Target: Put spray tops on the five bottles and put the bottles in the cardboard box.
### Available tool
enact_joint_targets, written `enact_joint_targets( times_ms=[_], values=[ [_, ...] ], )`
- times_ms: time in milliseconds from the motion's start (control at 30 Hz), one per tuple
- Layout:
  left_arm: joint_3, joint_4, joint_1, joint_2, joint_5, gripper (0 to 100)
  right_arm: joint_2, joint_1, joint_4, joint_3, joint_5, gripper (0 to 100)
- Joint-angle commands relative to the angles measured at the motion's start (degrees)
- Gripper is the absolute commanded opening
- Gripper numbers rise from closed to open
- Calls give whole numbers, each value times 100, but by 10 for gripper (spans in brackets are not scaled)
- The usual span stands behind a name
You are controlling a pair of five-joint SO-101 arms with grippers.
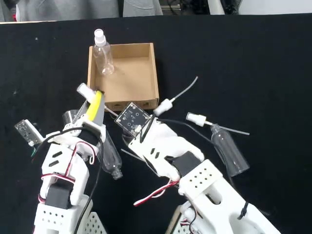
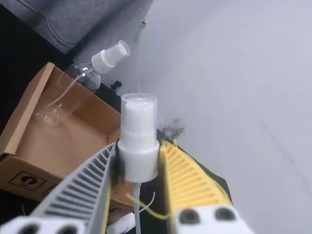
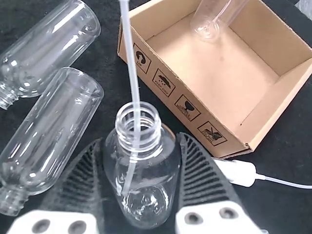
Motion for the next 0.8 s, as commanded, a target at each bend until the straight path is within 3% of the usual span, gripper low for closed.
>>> enact_joint_targets(
  times_ms=[0, 267, 500, 767],
  values=[
    [-31, 35, 84, -79, -79, 29, -215, -62, -167, -40, -53, 18],
    [-92, 246, 101, -79, -114, 29, -233, -62, -167, -40, -53, 18],
    [-66, 299, 637, -79, -765, 29, -251, 211, -176, -101, -457, 18],
    [-92, 316, 646, -79, -774, 29, -251, 229, -167, -101, -492, 21]
  ],
)
